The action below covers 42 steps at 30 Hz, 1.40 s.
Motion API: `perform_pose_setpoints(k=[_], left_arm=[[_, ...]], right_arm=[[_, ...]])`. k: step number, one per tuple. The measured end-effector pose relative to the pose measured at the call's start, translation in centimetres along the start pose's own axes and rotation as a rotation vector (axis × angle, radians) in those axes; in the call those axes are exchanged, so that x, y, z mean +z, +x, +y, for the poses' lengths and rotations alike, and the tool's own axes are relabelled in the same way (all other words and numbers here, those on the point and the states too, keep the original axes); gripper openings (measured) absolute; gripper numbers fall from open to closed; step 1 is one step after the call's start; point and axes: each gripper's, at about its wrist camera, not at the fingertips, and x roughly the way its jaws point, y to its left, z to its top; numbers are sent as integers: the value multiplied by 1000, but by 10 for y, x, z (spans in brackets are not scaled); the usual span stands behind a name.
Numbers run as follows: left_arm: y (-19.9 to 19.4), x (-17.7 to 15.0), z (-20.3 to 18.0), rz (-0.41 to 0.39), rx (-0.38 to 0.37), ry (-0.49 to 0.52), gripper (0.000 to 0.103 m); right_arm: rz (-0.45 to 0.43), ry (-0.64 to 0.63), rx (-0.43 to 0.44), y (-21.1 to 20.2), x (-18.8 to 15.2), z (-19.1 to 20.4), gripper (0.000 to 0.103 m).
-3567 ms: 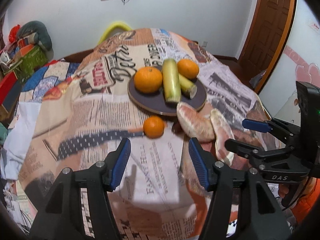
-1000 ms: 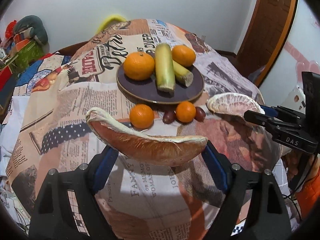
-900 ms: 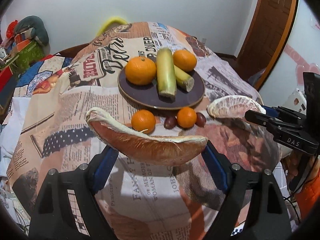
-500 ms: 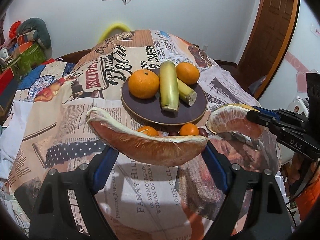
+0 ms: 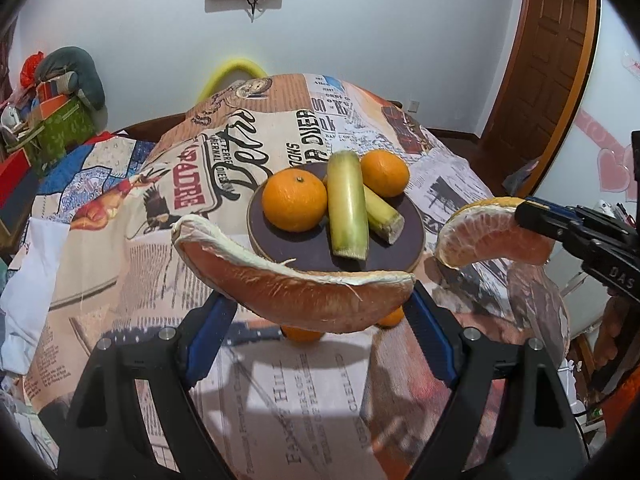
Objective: Organize fruits
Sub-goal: 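Lower both pomelo segments onto the grey plate and open both grippers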
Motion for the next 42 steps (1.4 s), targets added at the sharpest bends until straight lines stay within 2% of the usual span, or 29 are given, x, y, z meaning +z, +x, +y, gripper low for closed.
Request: perform_pose_setpoints(k=[8, 15, 21, 33, 38, 42], left_arm=[[23, 14, 10, 18, 17, -5, 84], [49, 22, 17, 58, 20, -11, 84], [75, 32, 20, 106, 11, -13, 85], [106, 42, 19, 176, -14, -16, 86], [109, 45, 22, 176, -55, -41, 87], [115, 47, 25, 184, -75, -59, 92]], right_arm=[[-7, -33, 46, 15, 16, 9, 15], [50, -68, 105, 39, 20, 20, 15], [87, -106, 93, 62, 23, 22, 15], [77, -108, 92, 88, 46, 5, 15], [77, -89, 101, 98, 51, -5, 15], [77, -71, 107, 105, 53, -10, 16]])
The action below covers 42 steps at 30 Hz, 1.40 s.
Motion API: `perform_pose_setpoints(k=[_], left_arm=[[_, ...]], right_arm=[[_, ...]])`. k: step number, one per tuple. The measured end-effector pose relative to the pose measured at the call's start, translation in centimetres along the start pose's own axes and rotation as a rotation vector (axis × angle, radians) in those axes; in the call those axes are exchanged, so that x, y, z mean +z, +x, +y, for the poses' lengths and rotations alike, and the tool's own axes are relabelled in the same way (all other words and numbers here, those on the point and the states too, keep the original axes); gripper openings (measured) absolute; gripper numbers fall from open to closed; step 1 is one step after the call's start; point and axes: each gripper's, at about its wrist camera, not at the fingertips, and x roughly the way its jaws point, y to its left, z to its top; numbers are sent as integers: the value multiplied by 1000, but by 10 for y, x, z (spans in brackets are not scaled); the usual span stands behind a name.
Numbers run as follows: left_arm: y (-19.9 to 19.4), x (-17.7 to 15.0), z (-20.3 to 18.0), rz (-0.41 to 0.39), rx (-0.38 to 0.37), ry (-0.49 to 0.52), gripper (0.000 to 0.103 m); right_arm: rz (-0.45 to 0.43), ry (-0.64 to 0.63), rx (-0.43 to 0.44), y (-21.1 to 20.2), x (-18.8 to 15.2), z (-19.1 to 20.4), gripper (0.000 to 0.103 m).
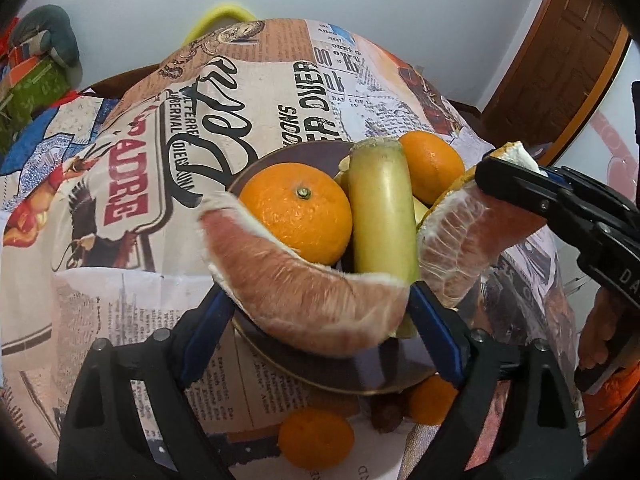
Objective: Organize fruits
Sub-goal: 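Lower both pomelo segments onto the grey plate and open both grippers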
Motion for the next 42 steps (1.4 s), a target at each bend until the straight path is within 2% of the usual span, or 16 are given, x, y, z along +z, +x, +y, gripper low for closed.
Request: perform_pose_setpoints(k=[9, 11, 13, 15, 23, 25, 27, 35, 42], left_arm=[[-2, 1, -2, -24, 39, 26, 93], [-6, 0, -3, -35, 47, 34, 93], [-11, -1, -4, -48, 48, 39, 93], [-15, 0, -4, -58, 45, 38, 93], [-28, -1, -7, -91, 60, 47, 93], [-32, -1, -6, -99, 64, 46, 93], [-37, -1, -7, -112, 69, 44, 93], [-68, -1, -10, -180, 76, 51, 93], [-89, -14, -14, -201, 84, 60, 93]], right_arm=[[4, 13, -12, 8, 5, -3, 18], [8, 10, -37, 8, 5, -3, 24], [19, 7, -60, 10, 5, -5, 46], [23, 6, -79, 12, 4, -7, 55], [62, -10, -116, 14, -5, -10, 59], [60, -8, -126, 12, -4, -11, 70], [37, -5, -135, 5, -4, -11, 76], [-18, -17, -129, -20, 0, -2, 77], [-1, 14, -123, -32, -17, 3, 77]])
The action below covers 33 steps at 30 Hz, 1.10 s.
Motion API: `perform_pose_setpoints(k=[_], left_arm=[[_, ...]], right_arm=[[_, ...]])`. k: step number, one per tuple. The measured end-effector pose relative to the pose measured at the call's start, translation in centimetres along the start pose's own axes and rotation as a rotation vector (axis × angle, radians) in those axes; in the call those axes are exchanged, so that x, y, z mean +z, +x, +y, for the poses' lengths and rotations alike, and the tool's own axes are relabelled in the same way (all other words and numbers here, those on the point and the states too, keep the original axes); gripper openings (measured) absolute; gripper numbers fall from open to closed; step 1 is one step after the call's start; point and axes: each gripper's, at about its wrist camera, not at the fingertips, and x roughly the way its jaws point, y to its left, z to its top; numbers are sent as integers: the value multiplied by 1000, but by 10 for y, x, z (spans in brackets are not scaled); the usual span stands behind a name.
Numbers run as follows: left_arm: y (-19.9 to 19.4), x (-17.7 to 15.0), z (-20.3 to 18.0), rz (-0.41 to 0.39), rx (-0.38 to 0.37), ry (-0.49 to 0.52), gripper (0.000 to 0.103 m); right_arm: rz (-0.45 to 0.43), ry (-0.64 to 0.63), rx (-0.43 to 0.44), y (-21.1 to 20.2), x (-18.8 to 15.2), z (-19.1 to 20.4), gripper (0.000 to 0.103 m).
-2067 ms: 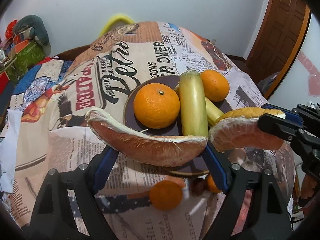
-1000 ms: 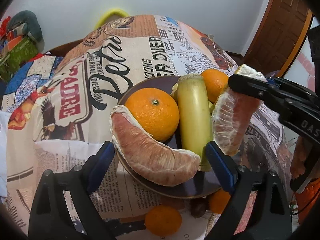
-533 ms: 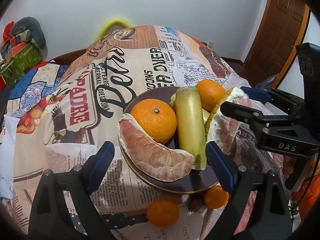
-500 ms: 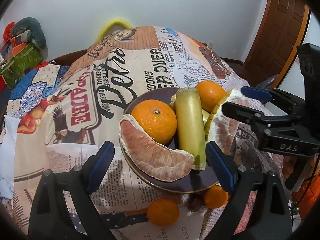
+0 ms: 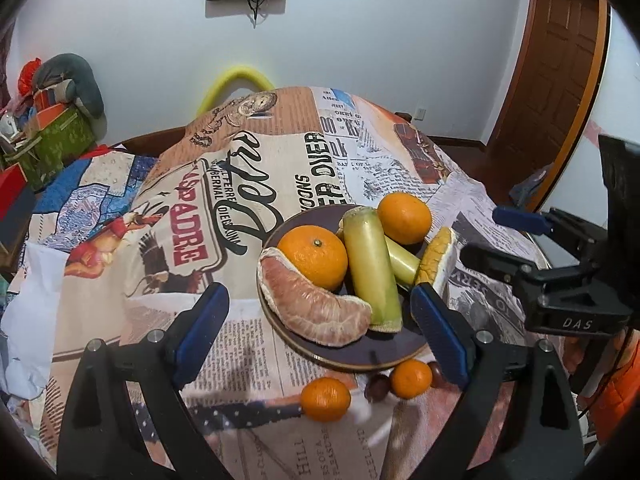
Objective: Organize fruits
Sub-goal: 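Lower both pomelo segments onto the grey plate and open both grippers, then grasp a dark red grape with the right gripper while the left gripper grasps a mandarin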
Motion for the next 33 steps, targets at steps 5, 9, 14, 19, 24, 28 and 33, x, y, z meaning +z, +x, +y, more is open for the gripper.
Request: perform_pose_setpoints(k=[5, 9, 14, 19, 24, 28, 33], left_arm=[[-8, -14, 1, 15, 9, 2, 93], [-12, -28, 1, 33, 18, 9, 93], [-15, -47, 4, 50, 13, -2, 91], [-12, -64, 9, 91, -4, -22, 78], [-5, -79, 10, 133, -26, -27, 64], [5, -88, 7, 164, -42, -10, 57], [16, -88, 4, 180, -53, -6, 51]], right_arm=[[16, 33, 10, -11, -18, 5, 77], [31, 41, 19, -16, -34, 12, 77], [70, 57, 34, -13, -53, 20, 77], [114, 79, 66, -7, -71, 29, 63], [176, 69, 99, 6, -81, 39, 42], [212, 43, 103, 16, -83, 44, 31], [214, 43, 94, 20, -83, 43, 18]])
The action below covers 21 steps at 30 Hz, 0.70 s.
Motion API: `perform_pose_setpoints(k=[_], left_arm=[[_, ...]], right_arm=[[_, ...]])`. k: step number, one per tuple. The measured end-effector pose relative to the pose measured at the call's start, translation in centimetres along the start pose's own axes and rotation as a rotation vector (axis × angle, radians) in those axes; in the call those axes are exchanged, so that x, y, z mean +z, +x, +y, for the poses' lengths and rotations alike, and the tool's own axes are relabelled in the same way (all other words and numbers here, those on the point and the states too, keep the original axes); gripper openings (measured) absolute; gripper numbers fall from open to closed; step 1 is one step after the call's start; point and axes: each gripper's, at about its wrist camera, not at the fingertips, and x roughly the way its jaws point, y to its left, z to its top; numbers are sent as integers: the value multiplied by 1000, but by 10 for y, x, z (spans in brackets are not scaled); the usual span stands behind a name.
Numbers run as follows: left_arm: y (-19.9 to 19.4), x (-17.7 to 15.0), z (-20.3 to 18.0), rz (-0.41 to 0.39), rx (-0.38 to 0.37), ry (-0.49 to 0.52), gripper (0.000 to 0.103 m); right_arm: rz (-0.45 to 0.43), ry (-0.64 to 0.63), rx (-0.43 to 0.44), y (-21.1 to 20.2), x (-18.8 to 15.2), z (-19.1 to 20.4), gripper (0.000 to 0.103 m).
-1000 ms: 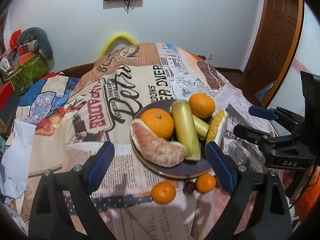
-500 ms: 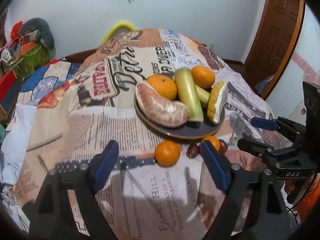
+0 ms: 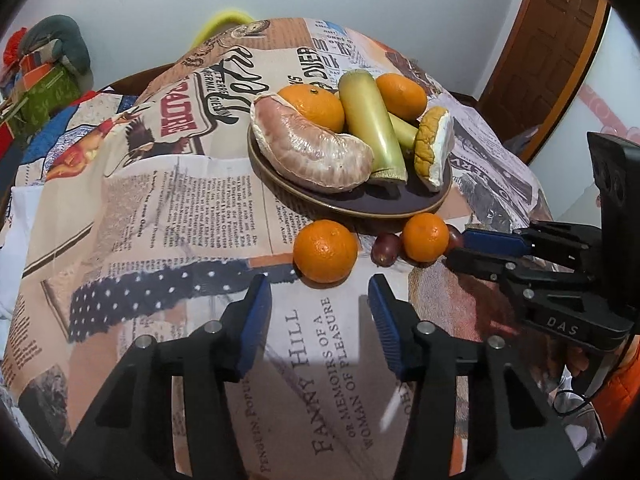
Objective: Organize fruits
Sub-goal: 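Grasp a dark red grape with the right gripper while the left gripper grasps a mandarin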
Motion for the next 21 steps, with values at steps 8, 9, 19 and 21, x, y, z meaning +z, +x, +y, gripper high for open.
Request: perform_pose_setpoints(k=[8, 9, 19, 21], left_arm=[[16, 11, 1, -5, 6, -27, 49], [18, 12, 0, -3, 3, -27, 47], [20, 12, -2, -2, -2, -29, 37], [15, 13, -1, -12, -2, -29, 37]], right_arm=[[-17, -3, 20, -2, -3, -1, 15], [-19, 0, 23, -2, -2, -1, 15], [-57, 31, 12, -18, 0, -13, 15], [-69, 36, 12, -22, 2, -15, 15]])
